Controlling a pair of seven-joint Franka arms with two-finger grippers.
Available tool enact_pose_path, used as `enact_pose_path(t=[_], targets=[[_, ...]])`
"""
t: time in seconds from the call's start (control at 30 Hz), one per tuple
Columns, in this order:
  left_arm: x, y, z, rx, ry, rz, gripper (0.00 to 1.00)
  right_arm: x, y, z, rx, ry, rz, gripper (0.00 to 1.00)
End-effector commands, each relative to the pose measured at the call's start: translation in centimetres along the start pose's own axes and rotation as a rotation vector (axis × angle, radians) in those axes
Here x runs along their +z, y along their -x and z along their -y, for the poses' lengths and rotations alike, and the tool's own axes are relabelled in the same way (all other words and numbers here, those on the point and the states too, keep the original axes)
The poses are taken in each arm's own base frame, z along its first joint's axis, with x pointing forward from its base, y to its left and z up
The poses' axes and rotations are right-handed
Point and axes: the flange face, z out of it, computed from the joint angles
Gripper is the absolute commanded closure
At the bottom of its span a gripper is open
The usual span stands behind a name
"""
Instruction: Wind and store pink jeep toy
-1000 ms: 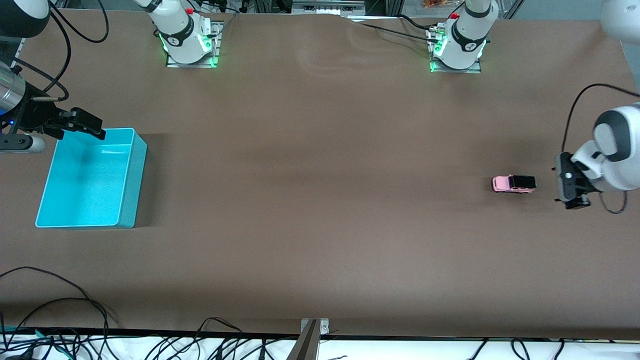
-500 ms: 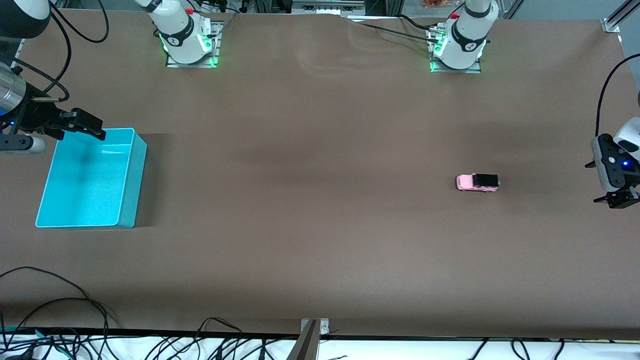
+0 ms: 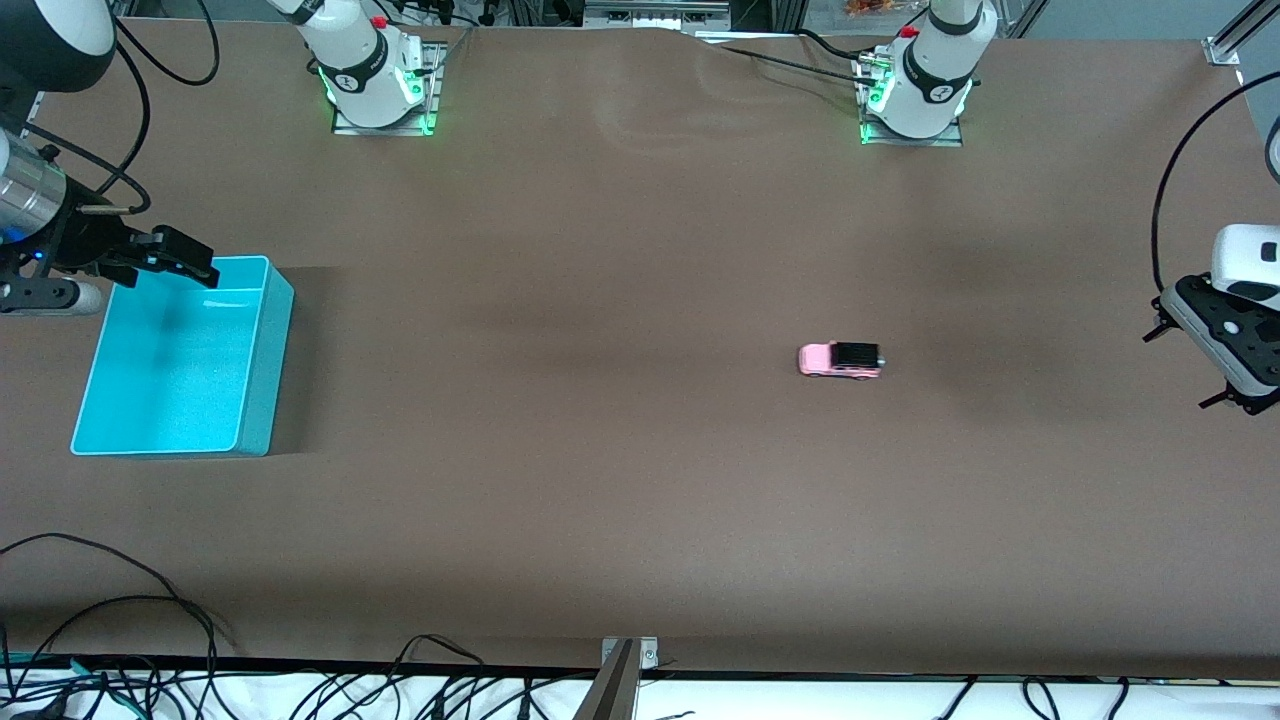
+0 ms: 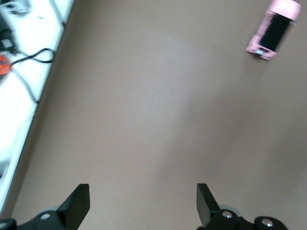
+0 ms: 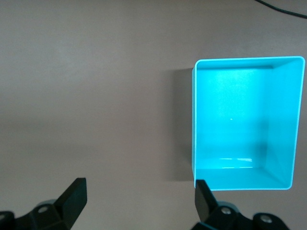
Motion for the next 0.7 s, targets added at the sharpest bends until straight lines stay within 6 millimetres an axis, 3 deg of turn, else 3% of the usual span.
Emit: enact_pose_path(t=[0.0, 0.3, 0.5, 0.67], targets=[[-2.5, -3.5, -2.2, -0.071, -0.063, 0.053, 0.0, 0.4, 0.3, 0.3, 0.007, -0.008, -0.009, 0.0], [-1.6, -1.1, -1.8, -0.226, 0.022, -0.058, 0.0, 3.7, 0.2, 0.3, 0.008, -0.008, -0.029, 0.0], [-3.0, -2.2, -3.8, -0.586, 0.093, -0.004, 0.0, 4.4, 0.3, 1.2, -0.009, -0.007, -0.04, 0.0], [-4.7, -3.9, -5.7, -0.718, 0.081, 0.071, 0.0, 6.0, 0.5, 1.4, -0.012, -0.007, -0.03, 0.0]])
